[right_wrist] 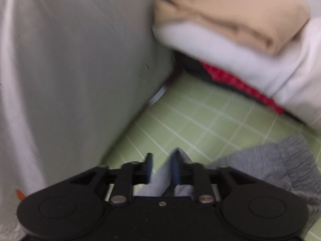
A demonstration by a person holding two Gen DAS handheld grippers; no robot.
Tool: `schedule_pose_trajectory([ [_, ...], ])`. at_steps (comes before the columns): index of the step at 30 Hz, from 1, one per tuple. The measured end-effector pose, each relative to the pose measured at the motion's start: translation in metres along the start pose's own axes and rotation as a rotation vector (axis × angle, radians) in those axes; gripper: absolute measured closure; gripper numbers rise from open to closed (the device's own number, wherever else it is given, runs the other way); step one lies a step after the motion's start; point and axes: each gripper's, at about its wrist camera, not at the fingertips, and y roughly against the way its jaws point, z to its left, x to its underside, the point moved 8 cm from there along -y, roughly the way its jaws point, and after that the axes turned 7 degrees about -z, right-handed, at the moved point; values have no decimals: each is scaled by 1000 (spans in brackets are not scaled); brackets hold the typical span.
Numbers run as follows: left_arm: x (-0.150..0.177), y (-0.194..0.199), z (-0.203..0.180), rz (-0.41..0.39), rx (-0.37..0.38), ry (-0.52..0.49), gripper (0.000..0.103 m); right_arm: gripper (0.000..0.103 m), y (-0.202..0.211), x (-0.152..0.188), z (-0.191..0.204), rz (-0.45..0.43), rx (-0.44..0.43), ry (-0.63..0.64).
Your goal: Fold clothes
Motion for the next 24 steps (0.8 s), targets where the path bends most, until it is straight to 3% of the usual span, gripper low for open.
schedule_pose_trajectory([
  [2,14,7,4,14,-11,-40,41,51,3,8,-4,15,31,41],
  [3,21,11,6,21,-16,-60,40,43,13,10,-8,2,60,89],
  [7,48,27,15,47,-38,-140,38,29,53,24,-28,-37,162,283],
  [14,89,51,29,151,-64,-167,36,26,61,60,-31,20,189,659],
  [17,97,57,24,168,-51,-183,36,21,44,66,-24,18,230,826],
  [20,99,60,14,169,-38,-204,35,19,22,69,-20,71,233,988],
  [21,99,60,11,167,-33,-210,35,26,18,69,-18,89,200,1037],
  [22,99,61,8,167,-28,-214,35,57,14,67,-17,111,159,1060],
  [23,99,61,6,167,-24,-218,35,79,11,60,-18,132,143,1038],
  [24,100,61,4,167,-21,-221,35,93,9,48,-22,126,156,969],
])
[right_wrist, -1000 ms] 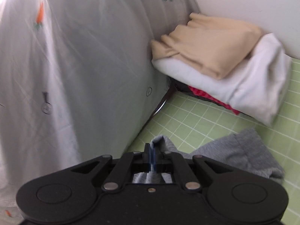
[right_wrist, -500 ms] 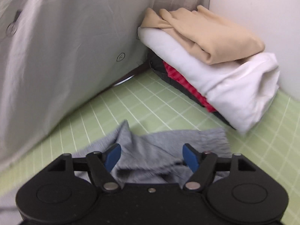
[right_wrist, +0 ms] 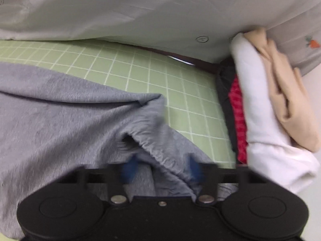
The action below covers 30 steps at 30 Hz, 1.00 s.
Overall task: Fold clothes
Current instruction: 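Grasp the sweatpants waistband with the right gripper and pull it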
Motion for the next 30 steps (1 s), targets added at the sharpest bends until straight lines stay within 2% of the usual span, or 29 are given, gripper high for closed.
schedule_pose_trajectory([
  [2,1,1,-1,0,3,-5,35,94,0,-4,-41,-25,48,-249],
  [4,2,2,-1,4,3,-3,35,93,-3,7,-79,-8,89,-497],
  [6,4,1,1,16,5,8,35,88,-4,17,-94,29,105,-564],
  [8,6,2,4,22,6,19,35,72,3,20,-90,32,122,-525],
  [9,6,3,5,22,5,21,35,53,9,22,-87,25,138,-504],
  [10,6,4,6,22,5,21,35,40,17,26,-84,19,155,-515],
  [13,7,6,7,23,3,21,35,23,44,44,-79,10,203,-639],
  [15,8,8,7,24,7,25,34,20,60,64,-74,19,220,-795],
  [18,12,11,4,40,27,29,34,16,65,86,-55,37,124,-1011],
  [19,14,12,2,46,35,29,34,16,65,89,-50,38,101,-1034],
  [24,22,39,-2,32,71,28,34,16,62,93,-35,29,50,-965],
  [26,27,56,-1,9,85,30,34,29,62,94,-28,25,30,-938],
  [28,32,74,2,-12,94,37,32,79,61,96,-22,21,9,-910],
  [30,41,91,8,-26,95,50,31,96,60,97,-16,17,-11,-883],
])
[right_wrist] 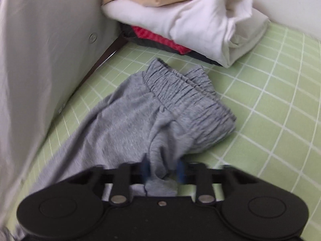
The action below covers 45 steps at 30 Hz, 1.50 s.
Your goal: Fold clothes
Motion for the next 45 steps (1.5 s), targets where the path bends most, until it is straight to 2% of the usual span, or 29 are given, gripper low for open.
schedule_pose_trajectory([
  [2,9,16,5,-13,-7,0,31,97,2,3,-4,1,-11,20],
  [5,24,38,15,-22,-45,4,31,98,17,0,-36,-14,2,20],
  [10,48,67,42,-22,-92,46,31,98,27,-17,-110,-18,106,41],
  [12,52,76,52,-26,-109,57,31,96,29,-24,-124,-8,120,63],
  [14,52,79,63,-23,-124,69,31,86,32,-30,-134,6,125,89],
  [15,51,79,68,-20,-131,76,31,74,34,-32,-135,8,131,111],
  [16,51,80,73,-17,-139,84,31,61,37,-31,-130,2,141,143],
  [17,48,80,78,-15,-143,91,31,54,42,-29,-122,-11,149,180],
  [19,38,79,86,-17,-147,96,31,31,54,-21,-103,-47,164,249],
  [21,27,77,94,-20,-150,90,31,21,67,-10,-82,-84,170,283],
  [27,-12,50,120,-14,-138,21,31,14,91,43,-1,-102,87,296],
  [32,-46,5,141,32,-114,-81,34,14,93,94,70,-76,34,289],
  [33,-53,-6,145,41,-110,-101,37,14,92,101,82,-75,32,282],
  [35,-64,-31,152,74,-96,-116,55,14,91,115,107,-76,32,255],
  [40,-85,-88,163,149,-54,-167,56,14,94,133,150,-62,57,231],
  [45,-91,-116,163,151,-13,-240,56,14,97,140,173,-40,111,333],
])
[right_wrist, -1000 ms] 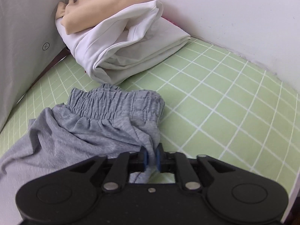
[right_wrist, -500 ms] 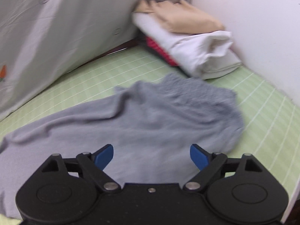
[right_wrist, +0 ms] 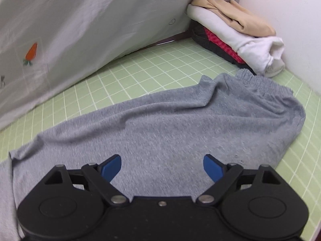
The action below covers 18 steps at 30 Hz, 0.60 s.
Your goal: Fold clothes
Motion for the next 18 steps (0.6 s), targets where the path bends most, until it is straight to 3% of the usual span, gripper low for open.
schedule_pose_trajectory([
  [1,-2,-1,-1,-17,13,-10,63,14,0,-1,3,5,8,13],
  [2,-3,-2,-1,-19,16,-14,87,14,-1,-2,5,10,13,22],
  [3,-3,-3,1,-25,7,-7,101,14,-3,-4,7,14,17,28],
  [8,-7,8,28,-69,-18,81,100,14,-7,-10,21,16,-12,43],
  [15,11,55,94,-134,-156,146,100,14,-1,5,20,33,-87,93],
  [18,28,66,121,-113,-208,194,99,14,1,14,12,52,-107,82],
])
